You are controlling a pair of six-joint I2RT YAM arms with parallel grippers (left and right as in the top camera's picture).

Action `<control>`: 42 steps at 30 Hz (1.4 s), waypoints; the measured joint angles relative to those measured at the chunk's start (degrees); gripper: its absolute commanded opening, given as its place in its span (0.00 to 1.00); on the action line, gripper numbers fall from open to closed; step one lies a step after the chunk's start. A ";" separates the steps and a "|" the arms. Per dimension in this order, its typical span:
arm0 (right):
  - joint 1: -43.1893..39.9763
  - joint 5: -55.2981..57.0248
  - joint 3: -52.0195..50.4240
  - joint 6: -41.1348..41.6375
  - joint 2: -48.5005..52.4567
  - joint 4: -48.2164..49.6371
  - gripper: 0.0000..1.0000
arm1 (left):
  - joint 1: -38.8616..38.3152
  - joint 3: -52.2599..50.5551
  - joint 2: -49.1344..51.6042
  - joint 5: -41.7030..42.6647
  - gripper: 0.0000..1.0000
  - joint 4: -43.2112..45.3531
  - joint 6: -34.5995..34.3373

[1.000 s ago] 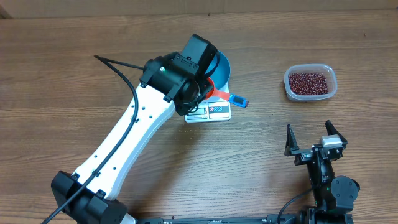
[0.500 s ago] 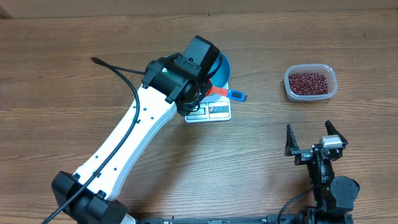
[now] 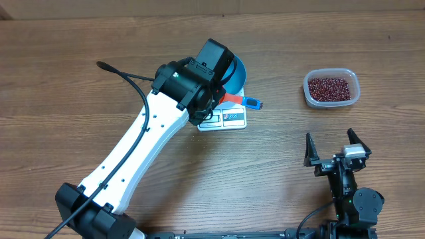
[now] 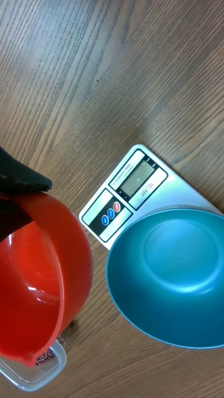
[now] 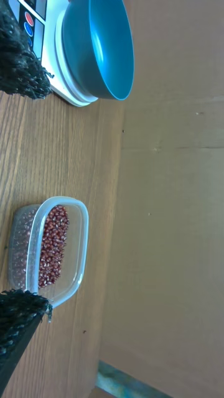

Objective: Scoop item into bowl and weigh 150g on scale

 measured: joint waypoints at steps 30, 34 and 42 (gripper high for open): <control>0.00 -12.57 0.00 30.77 0.00 0.13 1.00 | 0.00 0.00 0.00 -0.83 0.04 -1.05 0.00; 0.00 -16.26 0.00 34.77 0.00 0.13 1.00 | 0.00 0.00 0.00 -0.87 0.04 -1.05 0.00; 0.00 -21.11 0.04 39.54 0.00 0.11 1.00 | 0.00 0.00 0.00 -1.05 0.04 -1.05 0.00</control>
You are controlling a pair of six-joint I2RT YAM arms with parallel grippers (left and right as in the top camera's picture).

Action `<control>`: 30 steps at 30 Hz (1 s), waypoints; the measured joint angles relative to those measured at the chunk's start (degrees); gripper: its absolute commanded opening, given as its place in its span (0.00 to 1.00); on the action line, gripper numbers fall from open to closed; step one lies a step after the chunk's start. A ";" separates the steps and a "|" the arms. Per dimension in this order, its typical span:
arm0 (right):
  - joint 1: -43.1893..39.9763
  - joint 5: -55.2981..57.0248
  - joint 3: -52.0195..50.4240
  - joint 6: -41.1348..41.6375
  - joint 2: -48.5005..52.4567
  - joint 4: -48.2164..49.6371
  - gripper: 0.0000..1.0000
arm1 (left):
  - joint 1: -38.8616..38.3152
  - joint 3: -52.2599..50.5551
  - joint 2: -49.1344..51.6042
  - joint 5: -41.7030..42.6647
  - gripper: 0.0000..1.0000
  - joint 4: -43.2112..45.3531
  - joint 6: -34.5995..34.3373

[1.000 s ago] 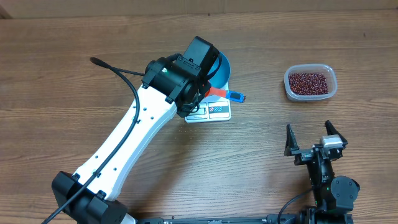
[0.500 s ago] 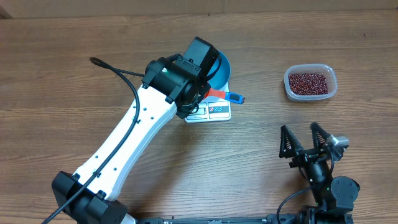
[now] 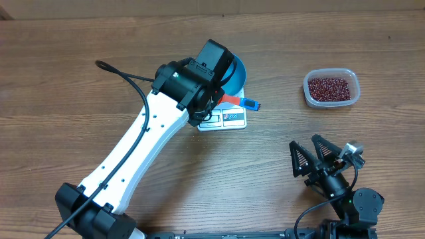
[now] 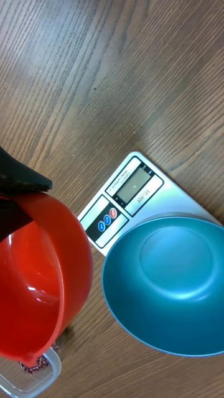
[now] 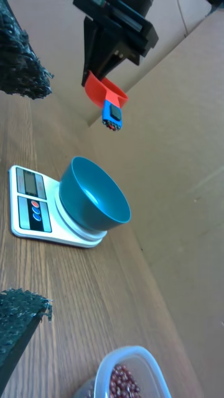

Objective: Scoop item into bowl and weigh 150g on scale
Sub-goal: 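Open the right gripper and move it toward the red scoop's handle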

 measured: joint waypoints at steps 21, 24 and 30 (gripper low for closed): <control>0.00 -1.07 8.87 1.03 3.50 -6.45 1.00 | 0.00 0.00 0.00 -1.07 0.04 0.04 0.00; 0.00 -1.05 12.24 1.05 7.87 -8.39 1.00 | 0.00 0.00 0.00 -1.09 0.04 0.04 -0.02; 0.00 -1.25 19.08 1.01 18.12 -13.68 1.00 | 0.00 0.00 0.00 -1.09 0.04 0.04 -0.02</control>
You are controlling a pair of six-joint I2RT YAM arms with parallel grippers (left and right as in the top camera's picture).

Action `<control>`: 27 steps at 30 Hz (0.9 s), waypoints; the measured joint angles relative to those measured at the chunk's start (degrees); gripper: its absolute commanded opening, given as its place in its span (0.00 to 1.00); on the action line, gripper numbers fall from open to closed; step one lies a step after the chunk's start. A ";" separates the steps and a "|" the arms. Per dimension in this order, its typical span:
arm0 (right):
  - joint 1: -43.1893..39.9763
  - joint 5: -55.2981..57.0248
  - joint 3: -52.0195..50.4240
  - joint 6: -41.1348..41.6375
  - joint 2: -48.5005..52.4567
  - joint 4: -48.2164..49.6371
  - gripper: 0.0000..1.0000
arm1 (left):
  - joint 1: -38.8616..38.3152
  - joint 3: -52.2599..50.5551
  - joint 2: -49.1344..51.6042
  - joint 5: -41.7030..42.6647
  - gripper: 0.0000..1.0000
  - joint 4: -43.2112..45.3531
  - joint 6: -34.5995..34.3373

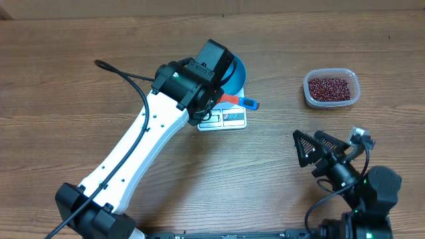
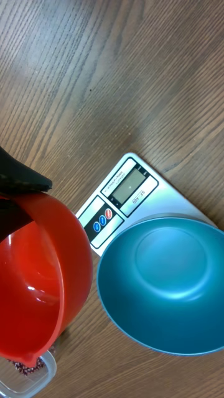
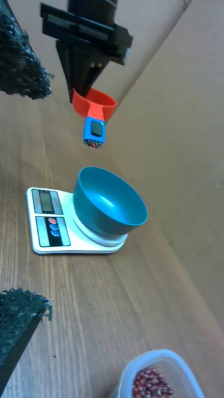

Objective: Scoop item into bowl and weigh 150g on scale
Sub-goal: 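Open the right gripper and move it toward the red scoop's handle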

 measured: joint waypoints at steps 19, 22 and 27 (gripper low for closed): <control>0.00 -16.85 5.33 0.02 14.86 9.40 1.00 | 0.00 0.00 0.00 -0.02 0.04 0.00 0.00; 0.00 -17.79 5.33 0.55 14.84 9.46 1.00 | 0.00 0.00 0.00 -0.02 0.04 0.00 0.00; 0.00 -18.27 5.33 6.56 14.86 9.44 1.00 | 0.00 0.00 0.00 -0.02 0.04 0.00 0.00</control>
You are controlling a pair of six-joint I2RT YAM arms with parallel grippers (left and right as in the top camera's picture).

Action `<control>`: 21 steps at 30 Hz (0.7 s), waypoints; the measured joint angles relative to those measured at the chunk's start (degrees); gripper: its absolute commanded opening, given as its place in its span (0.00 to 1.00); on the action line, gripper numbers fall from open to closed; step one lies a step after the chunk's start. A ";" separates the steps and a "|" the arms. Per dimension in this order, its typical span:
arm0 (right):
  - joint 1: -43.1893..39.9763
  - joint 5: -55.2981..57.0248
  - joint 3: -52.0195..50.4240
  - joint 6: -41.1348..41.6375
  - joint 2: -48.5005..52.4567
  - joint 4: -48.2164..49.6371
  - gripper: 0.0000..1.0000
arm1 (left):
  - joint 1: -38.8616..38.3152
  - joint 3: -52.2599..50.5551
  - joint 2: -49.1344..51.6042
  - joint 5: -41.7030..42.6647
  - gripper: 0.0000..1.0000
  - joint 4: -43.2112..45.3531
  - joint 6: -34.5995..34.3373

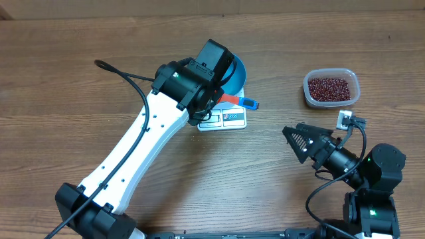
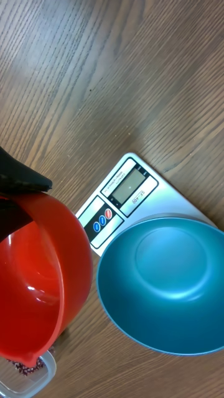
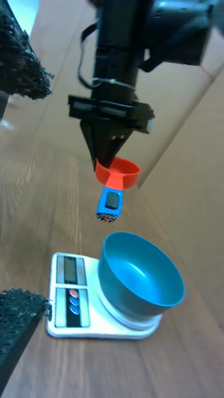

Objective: Scoop item into bowl and weigh 150g on scale
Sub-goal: 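Open the right gripper and move it toward the red scoop's handle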

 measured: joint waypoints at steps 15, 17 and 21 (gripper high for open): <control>0.00 -0.37 0.00 13.81 -0.02 0.02 1.00 | 0.00 0.00 0.00 0.00 0.04 0.00 -0.22; 0.00 -0.37 0.00 14.45 -0.02 0.00 1.00 | 0.00 0.00 0.00 0.00 0.04 0.00 -0.22; 0.00 -0.37 0.00 14.97 0.00 0.00 1.00 | 0.00 0.00 0.00 0.00 0.04 0.00 -0.22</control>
